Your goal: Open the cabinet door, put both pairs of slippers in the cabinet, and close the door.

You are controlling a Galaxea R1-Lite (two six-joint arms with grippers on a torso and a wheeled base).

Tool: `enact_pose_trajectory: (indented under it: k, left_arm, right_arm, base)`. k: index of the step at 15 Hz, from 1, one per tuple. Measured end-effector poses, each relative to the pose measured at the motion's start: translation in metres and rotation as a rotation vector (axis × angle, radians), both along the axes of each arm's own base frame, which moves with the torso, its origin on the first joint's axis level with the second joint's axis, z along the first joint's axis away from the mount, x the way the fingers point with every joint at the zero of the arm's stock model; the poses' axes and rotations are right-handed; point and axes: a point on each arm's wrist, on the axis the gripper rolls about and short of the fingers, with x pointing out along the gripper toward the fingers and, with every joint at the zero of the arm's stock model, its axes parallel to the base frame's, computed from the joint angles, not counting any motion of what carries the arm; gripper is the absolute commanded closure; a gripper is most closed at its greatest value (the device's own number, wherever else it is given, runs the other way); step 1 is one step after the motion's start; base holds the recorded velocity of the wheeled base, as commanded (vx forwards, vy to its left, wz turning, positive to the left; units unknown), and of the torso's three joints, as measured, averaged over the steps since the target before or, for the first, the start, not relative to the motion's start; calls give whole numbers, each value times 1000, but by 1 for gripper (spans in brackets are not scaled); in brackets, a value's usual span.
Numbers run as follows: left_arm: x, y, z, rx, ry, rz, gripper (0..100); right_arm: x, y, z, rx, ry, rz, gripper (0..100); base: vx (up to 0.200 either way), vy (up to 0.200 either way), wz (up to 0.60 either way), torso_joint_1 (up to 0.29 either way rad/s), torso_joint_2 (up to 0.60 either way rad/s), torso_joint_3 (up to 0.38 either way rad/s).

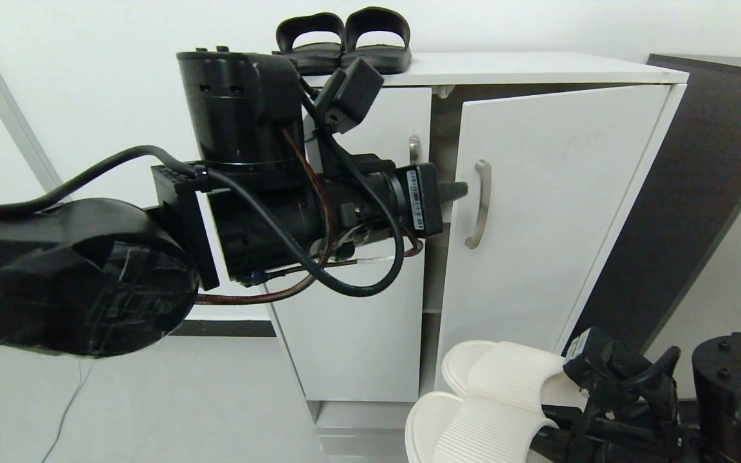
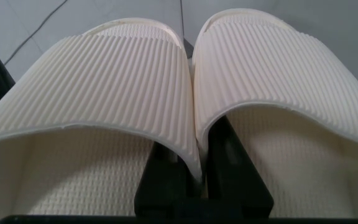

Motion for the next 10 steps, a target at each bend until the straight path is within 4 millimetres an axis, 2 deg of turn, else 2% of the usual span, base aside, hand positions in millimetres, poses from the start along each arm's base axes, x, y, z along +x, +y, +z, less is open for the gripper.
enact_pose_trajectory:
  k: [5,10]
  left_arm:
    - [27,12,-2,-62,-10,72,100]
    - [60,-4,-10,-88,-39,90,100]
  right_arm:
    - [0,0,0,1,0,3,100]
    - [1,1,-3,-7,8,1,100]
  base:
    - [0,0,0,0,0,0]
    - [0,0,0,0,0,0]
